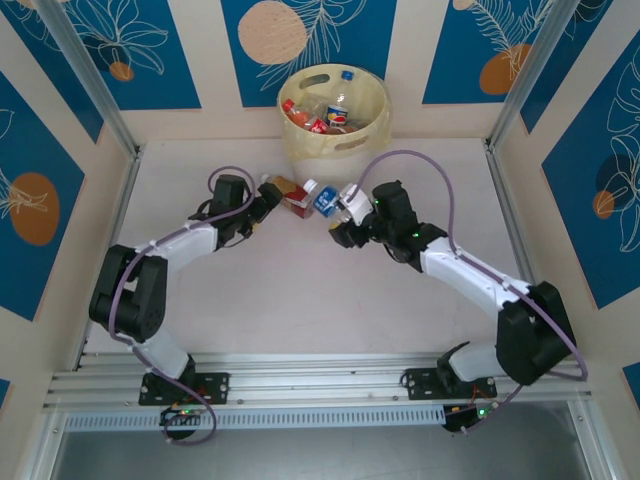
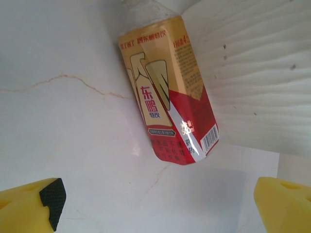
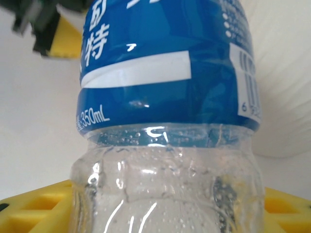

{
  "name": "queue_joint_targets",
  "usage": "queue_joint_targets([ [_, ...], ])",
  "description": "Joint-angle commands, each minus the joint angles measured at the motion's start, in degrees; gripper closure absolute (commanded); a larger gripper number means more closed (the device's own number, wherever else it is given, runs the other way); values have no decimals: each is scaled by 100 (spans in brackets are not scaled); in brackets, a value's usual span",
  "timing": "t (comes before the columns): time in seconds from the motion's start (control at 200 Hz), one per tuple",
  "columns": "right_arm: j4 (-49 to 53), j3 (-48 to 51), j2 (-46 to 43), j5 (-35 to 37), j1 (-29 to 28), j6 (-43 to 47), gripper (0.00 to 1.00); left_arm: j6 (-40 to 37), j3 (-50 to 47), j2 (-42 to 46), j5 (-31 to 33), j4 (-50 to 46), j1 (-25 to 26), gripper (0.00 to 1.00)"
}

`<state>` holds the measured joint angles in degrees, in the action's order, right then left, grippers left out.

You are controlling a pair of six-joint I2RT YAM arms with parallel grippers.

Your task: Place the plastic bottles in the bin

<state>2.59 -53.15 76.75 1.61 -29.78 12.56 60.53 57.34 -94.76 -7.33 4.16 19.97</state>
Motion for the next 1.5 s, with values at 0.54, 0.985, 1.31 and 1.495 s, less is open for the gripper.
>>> queue_joint_targets([
  [0.54,-972,-1232,-166,-1772,1096,-1308,58,23,-443,502,593,278,72,0],
  [0.985,448,-4930,2304,-1413,1374,-2452,56,18,-487,548,522,243,-70,0],
  [1.31,2567,-8359,4571,-579,1251,-3910,45,18,-566,538,507,252,-192,0],
  [1.495,2738,-9483,5434,-542,1153,-4423,15,7,-584,538,470,251,-238,0],
])
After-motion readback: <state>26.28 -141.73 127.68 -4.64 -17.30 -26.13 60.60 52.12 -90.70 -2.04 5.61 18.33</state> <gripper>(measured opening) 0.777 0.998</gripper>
